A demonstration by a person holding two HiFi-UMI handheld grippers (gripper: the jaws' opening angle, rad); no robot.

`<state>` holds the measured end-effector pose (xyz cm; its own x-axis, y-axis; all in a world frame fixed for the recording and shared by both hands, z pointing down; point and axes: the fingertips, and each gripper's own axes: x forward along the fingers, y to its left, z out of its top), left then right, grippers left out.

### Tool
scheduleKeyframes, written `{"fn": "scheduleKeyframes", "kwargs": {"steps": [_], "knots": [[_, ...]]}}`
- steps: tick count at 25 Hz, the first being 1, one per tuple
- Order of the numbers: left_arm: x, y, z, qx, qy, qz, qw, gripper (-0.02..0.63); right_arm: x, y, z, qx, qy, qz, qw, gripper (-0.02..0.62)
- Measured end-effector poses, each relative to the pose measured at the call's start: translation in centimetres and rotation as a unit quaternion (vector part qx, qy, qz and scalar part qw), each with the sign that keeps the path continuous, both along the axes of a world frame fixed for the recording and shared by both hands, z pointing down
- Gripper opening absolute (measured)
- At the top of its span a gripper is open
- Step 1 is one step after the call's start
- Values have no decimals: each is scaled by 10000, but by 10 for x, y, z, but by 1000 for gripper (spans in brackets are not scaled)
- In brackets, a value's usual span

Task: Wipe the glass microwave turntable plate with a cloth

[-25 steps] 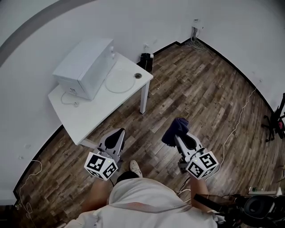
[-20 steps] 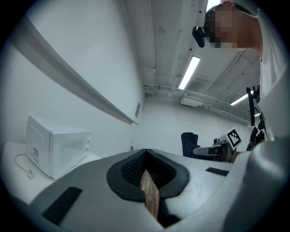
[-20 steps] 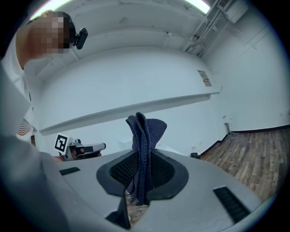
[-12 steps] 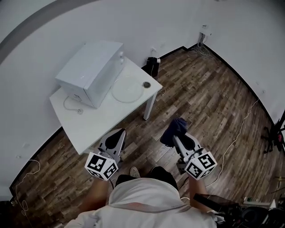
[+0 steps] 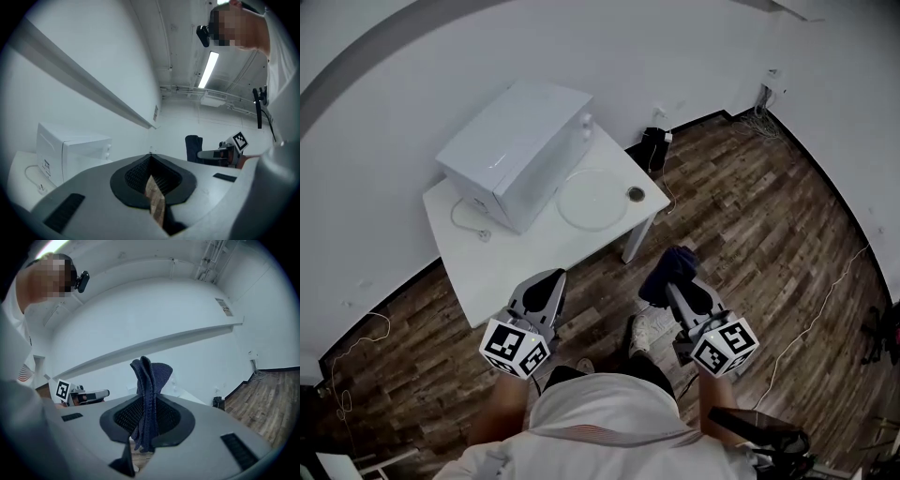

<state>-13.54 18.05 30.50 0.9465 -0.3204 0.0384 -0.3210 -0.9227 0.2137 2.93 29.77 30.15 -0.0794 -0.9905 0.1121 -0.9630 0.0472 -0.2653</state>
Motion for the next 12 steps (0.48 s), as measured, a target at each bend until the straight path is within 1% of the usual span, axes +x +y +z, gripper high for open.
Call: {"fn": "scheduleKeyframes", "kwargs": {"steps": [7,12], "knots": [[47,-40,3,18,-96,-536,9985,9,63,-55,6,17,-102,-467,9989,66],[85,-63,-8,27,-50,-1050,9945,9,112,-90,-2,58,-116,-929,9956,66]]}}
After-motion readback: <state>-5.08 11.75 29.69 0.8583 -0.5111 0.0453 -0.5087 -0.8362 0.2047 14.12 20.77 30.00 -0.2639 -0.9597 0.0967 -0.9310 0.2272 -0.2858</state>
